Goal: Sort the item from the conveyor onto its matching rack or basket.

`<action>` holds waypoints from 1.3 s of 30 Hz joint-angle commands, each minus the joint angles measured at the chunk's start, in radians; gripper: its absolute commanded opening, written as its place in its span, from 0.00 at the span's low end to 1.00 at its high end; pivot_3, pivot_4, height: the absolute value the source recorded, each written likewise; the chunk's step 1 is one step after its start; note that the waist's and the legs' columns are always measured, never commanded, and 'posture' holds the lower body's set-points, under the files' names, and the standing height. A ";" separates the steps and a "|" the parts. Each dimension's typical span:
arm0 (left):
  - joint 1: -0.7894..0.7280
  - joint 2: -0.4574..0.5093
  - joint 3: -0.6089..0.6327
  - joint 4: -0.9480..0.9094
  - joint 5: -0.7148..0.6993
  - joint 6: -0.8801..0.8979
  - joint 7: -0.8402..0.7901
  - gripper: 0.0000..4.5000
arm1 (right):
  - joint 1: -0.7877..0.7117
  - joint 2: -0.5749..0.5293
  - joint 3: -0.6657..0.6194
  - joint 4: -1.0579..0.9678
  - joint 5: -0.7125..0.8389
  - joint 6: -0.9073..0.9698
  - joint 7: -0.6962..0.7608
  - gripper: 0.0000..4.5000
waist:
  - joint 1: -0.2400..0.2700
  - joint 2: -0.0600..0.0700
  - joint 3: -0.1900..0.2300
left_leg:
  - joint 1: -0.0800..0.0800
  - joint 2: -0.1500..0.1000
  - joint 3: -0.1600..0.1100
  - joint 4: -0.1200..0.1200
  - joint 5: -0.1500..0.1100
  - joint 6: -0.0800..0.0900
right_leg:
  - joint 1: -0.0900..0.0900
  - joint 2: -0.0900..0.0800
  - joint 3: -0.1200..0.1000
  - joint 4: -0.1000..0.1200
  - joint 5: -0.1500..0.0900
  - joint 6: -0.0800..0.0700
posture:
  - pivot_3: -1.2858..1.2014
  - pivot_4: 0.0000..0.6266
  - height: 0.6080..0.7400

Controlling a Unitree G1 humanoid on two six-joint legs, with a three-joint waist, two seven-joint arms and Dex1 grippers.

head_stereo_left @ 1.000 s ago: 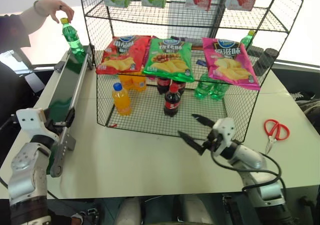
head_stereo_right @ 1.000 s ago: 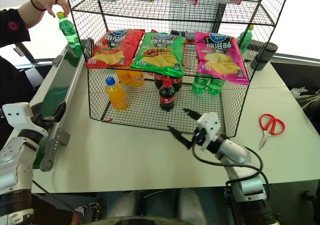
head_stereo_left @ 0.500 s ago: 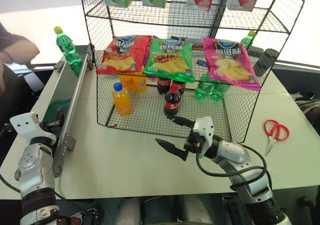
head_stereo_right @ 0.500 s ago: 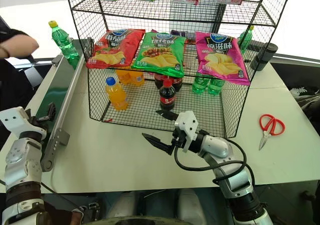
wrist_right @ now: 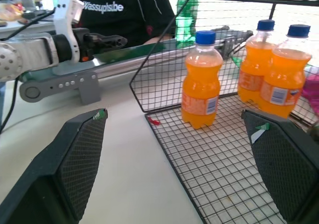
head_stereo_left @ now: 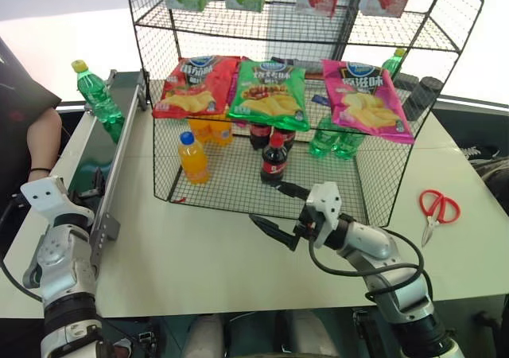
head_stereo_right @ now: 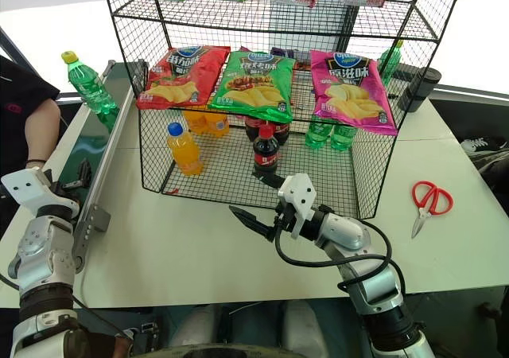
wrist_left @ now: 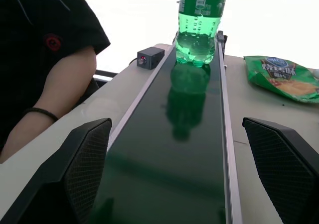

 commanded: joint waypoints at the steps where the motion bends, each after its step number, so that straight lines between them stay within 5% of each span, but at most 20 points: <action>1: -0.016 0.014 0.007 -0.006 0.014 -0.027 0.015 1.00 | 0.016 -0.007 -0.011 -0.064 0.007 0.021 -0.018 1.00 | -0.001 0.000 0.000 | 0.000 0.000 0.000 0.000 0.000 0.000 | 0.000 0.000 0.000 0.000 0.000 0.000 | 0.52 0.24 1.00; 34: -0.011 -0.007 0.001 -0.032 0.033 -0.049 0.051 1.00 | 0.016 -0.002 0.007 -0.060 0.058 0.080 0.040 1.00 | 0.000 0.000 0.000 | 0.000 -0.001 0.000 0.000 0.000 0.000 | 0.000 -0.001 0.000 -0.001 0.000 -0.001 | 0.52 0.24 1.00; 37: -0.010 -0.017 0.004 -0.042 0.018 -0.060 0.039 0.83 | 0.012 -0.003 0.008 -0.062 0.062 0.085 0.039 1.00 | 0.001 0.000 0.000 | 0.000 -0.001 0.000 0.000 0.000 0.000 | 0.000 -0.001 0.000 -0.001 0.000 -0.001 | 0.52 0.24 1.00; 39: -0.002 -0.019 0.002 -0.049 0.019 -0.059 0.040 0.62 | 0.010 -0.003 0.010 -0.066 0.064 0.089 0.037 1.00 | 0.002 0.000 0.000 | -0.001 -0.001 0.000 0.000 0.000 0.000 | 0.000 -0.002 -0.001 -0.001 -0.001 -0.001 | 0.52 0.24 1.00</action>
